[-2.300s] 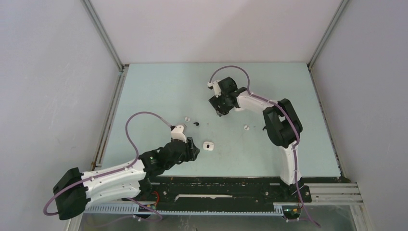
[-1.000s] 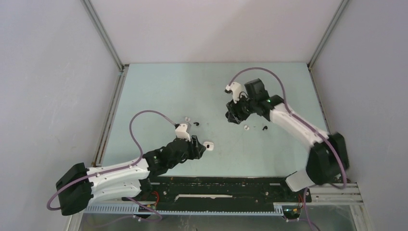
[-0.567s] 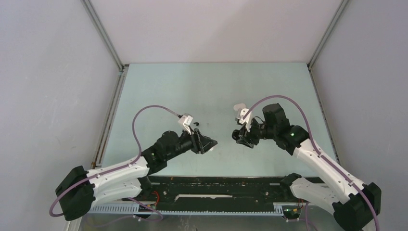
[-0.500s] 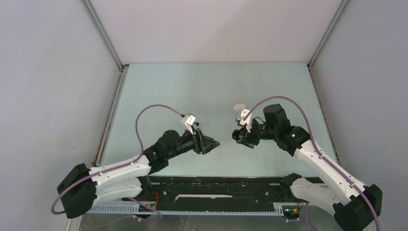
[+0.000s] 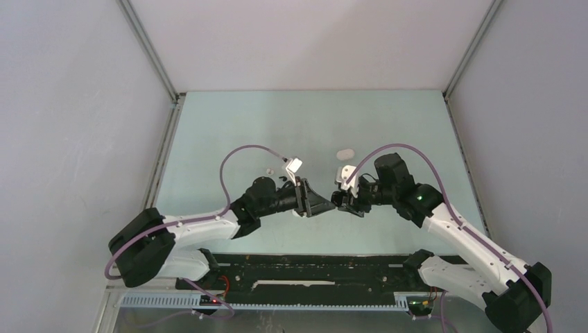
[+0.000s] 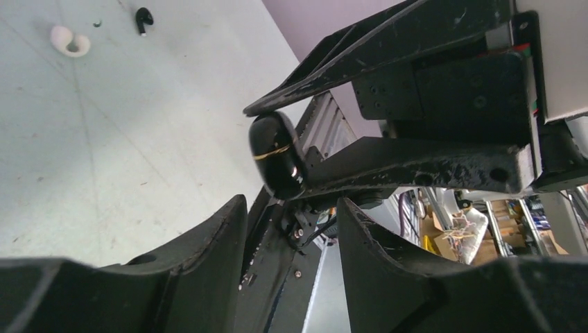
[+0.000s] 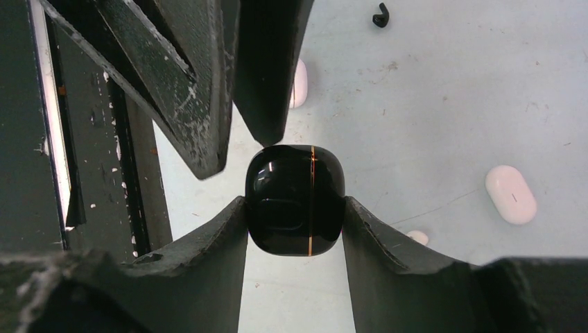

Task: Insert the wireless bluetooth earbuds into the charging case
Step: Pass from the right arm to the left, then pass from the left arm to the right

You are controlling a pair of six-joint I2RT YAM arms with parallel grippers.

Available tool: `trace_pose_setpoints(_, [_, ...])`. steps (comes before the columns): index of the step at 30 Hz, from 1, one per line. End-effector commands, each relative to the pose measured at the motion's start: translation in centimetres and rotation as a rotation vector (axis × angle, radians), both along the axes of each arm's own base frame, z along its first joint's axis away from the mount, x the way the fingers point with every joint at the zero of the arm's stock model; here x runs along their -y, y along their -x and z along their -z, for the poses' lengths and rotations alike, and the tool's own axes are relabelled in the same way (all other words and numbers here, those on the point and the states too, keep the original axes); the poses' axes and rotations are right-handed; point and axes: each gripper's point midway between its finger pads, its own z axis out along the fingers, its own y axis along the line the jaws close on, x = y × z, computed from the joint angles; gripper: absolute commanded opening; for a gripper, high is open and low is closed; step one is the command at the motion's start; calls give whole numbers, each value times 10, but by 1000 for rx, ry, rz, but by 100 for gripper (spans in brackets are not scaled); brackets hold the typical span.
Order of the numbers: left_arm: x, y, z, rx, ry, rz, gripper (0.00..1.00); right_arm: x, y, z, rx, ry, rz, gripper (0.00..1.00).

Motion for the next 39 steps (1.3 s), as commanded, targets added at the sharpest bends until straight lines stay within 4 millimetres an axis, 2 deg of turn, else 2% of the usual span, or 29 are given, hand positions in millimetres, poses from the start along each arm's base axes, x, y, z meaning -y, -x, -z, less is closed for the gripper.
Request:
trace_pose_setpoints(1, [17, -1, -32, 27, 94, 59, 53, -5, -3, -3, 42, -3, -21, 30])
trace_pose_setpoints(12, [27, -6, -21, -24, 86, 67, 40, -6, 0, -3, 47, 1, -34, 31])
trace_pose_setpoints(18, [28, -7, -11, -44, 73, 62, 24, -7, 1, -2, 50, 4, -44, 33])
trace_pose_setpoints(20, [28, -8, -7, -46, 69, 61, 16, -6, 2, -2, 49, 6, -46, 38])
trace_pose_setpoints(22, [27, -7, -4, -30, 77, 62, 10, -6, 2, 0, 37, 6, -45, 49])
trace_pose_setpoints(25, [23, 0, -5, 33, 116, 88, 4, -6, 2, -4, -25, -43, -30, 70])
trace_pose_setpoints(28, [16, 13, -9, 121, 170, 126, 0, -2, 3, -19, -102, -131, -20, 81])
trace_pose_setpoints(32, [3, 34, 0, 275, 179, 153, 0, -2, 17, -34, -212, -205, -75, 82])
trace_pose_setpoints(35, [2, 48, 10, 418, 122, 179, 0, -3, 27, -32, -258, -203, -125, 78])
trace_pose_setpoints(39, [8, 68, 30, 642, -52, 249, 1, -4, 37, -28, -320, -196, -182, 71])
